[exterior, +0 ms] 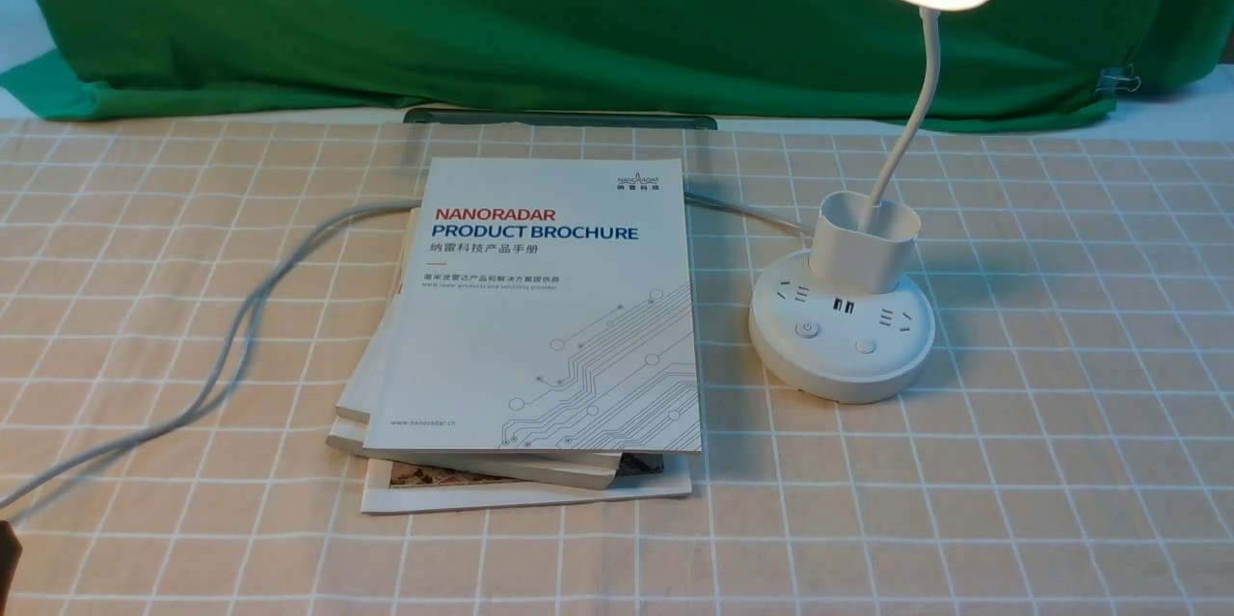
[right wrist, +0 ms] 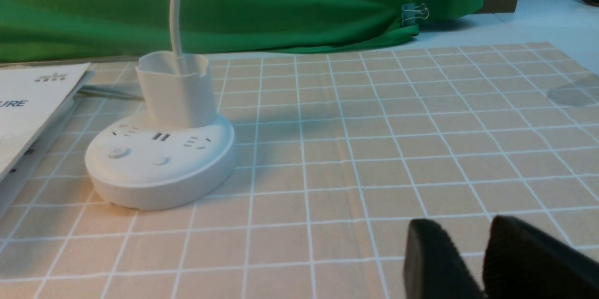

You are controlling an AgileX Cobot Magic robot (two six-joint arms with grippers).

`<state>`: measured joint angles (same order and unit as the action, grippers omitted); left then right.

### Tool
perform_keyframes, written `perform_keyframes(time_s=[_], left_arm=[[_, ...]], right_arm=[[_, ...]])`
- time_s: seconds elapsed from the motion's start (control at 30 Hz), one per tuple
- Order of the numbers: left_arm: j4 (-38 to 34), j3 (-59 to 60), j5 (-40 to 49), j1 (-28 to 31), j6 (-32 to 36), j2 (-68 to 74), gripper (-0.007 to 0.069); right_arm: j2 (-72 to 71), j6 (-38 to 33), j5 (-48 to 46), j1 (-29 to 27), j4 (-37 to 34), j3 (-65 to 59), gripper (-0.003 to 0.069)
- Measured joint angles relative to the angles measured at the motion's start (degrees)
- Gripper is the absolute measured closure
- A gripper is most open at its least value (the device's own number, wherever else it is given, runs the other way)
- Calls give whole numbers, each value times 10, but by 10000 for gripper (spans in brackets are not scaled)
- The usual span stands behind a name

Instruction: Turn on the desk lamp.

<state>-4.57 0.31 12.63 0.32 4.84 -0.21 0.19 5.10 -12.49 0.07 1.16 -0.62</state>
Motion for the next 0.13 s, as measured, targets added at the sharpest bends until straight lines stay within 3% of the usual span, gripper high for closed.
perform_keyframes(time_s=[0.13], left_arm=[[0,0,0,0,0,0,603]], right_arm=[[0,0,0,0,0,0,421]])
